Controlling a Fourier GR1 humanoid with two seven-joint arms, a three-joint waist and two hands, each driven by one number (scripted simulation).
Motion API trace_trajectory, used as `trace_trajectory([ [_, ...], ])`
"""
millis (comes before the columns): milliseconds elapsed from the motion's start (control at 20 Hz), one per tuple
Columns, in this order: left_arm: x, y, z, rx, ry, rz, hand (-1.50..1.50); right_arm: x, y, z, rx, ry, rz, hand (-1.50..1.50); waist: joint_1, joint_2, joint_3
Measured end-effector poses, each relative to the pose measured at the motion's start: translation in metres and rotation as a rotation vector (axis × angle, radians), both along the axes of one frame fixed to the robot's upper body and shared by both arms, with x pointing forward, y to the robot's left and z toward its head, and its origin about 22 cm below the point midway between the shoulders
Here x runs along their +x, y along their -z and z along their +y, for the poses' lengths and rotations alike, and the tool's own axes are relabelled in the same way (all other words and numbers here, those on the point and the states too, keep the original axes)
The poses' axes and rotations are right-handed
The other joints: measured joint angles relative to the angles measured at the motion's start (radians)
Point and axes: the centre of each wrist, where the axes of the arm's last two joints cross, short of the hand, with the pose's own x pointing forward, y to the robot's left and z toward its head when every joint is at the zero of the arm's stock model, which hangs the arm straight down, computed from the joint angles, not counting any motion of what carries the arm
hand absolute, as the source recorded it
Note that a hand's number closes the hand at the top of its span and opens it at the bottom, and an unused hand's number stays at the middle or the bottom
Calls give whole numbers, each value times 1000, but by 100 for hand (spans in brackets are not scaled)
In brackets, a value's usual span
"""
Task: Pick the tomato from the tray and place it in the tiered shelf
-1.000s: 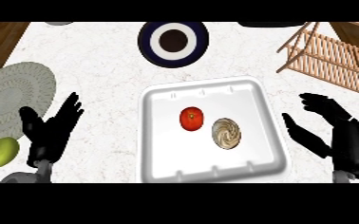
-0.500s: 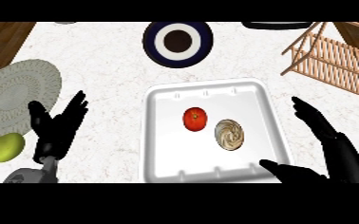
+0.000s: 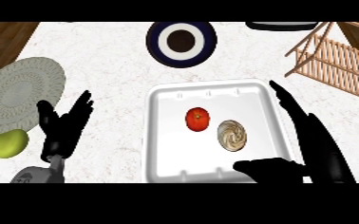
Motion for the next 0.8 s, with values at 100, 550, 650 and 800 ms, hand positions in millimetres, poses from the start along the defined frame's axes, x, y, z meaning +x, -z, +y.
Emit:
trace_trajectory([
  [100,0,0,3,-4,0,1,0,9,-4,14,-29,8,-4,-150,1,0,1],
  [550,-1,0,5,0,3,-13,0,48,4,68,-144,31,57,-150,2,-1,1],
  [650,0,-1,7,2,2,-3,0,56,9,78,-159,25,94,-150,2,0,1],
  [800,-1,0,6,0,1,-3,0,64,14,90,-189,10,126,-150,-1,0,2],
])
